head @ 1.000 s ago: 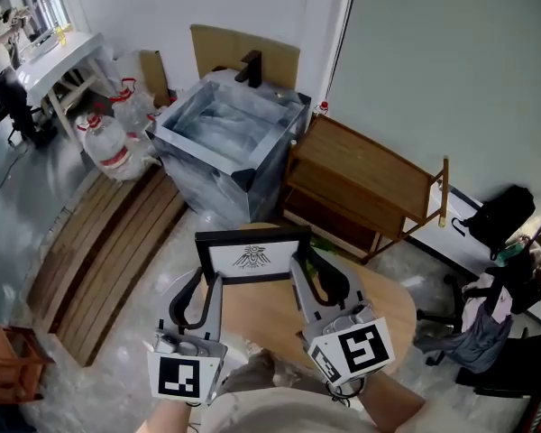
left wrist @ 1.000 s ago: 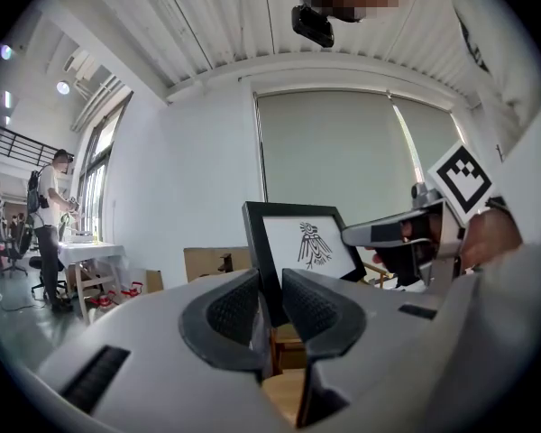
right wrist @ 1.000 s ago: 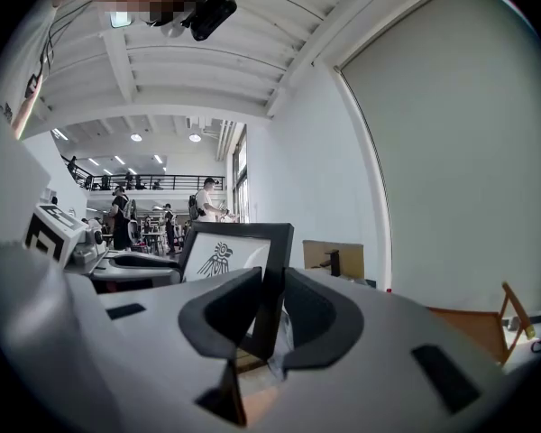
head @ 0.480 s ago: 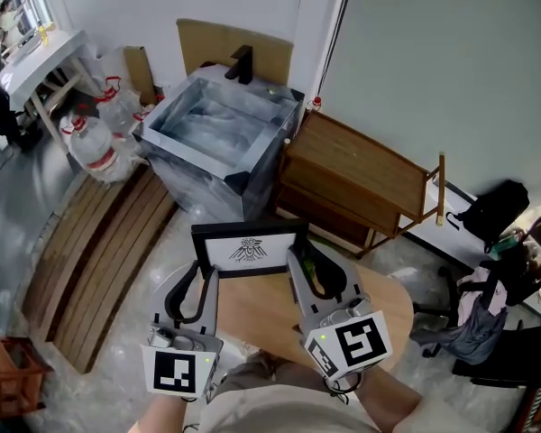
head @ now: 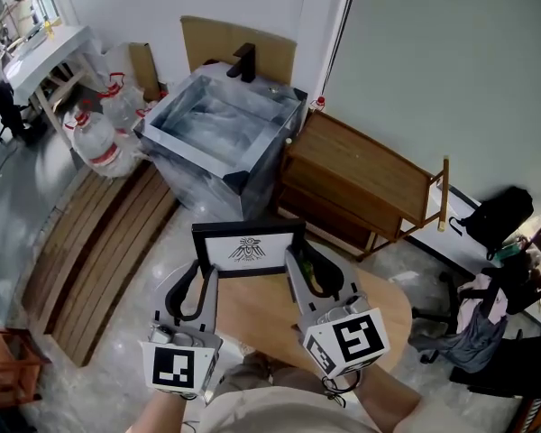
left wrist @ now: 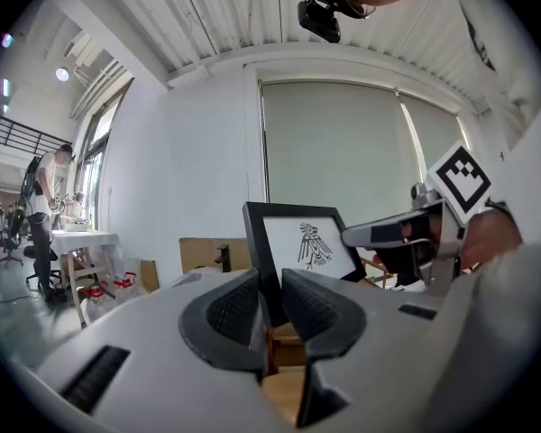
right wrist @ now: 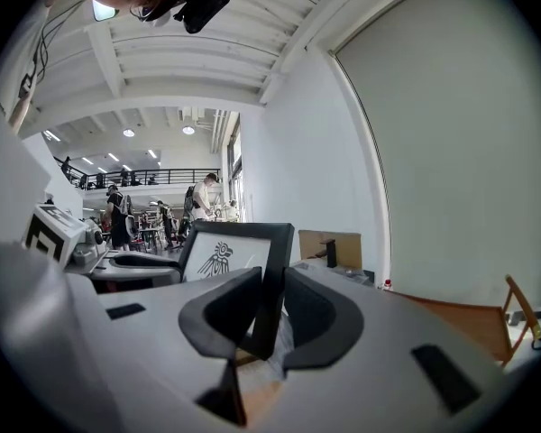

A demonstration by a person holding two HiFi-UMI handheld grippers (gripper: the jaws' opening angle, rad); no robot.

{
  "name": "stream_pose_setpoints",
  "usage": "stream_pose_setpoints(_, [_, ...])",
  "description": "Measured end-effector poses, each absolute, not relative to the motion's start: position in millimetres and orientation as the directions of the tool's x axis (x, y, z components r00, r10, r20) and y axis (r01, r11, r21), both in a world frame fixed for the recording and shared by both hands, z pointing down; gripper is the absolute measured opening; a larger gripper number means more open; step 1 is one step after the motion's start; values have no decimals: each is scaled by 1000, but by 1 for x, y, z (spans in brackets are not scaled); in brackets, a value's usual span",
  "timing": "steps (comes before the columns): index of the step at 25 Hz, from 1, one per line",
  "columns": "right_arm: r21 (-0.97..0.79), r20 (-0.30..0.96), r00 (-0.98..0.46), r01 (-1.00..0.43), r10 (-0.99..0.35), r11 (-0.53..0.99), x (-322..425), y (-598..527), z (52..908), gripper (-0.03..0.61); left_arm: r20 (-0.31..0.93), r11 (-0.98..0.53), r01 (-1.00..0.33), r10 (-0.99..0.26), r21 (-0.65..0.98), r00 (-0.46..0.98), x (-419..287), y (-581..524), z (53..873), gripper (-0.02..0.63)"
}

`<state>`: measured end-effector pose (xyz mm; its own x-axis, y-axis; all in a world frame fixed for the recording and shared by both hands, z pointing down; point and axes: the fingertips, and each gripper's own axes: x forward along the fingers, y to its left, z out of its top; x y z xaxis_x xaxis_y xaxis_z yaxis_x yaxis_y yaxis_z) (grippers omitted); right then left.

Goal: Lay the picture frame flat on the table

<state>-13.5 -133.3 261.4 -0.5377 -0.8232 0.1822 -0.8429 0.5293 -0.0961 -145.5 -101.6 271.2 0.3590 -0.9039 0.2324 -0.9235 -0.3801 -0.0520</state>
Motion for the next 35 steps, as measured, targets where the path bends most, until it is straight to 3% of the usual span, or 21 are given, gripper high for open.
stream_pose_setpoints(14, [-163,314,-548,-836,-775,524,-21,-178,348,61,323,-389,-920,-878,-51,353,-148,-143,350,78])
stream_pose_setpoints(35, [-242,531,-506,-859,-679,451,-41,-250,566,61,521,-374,-925,-776,74,355,-171,-214,560,78])
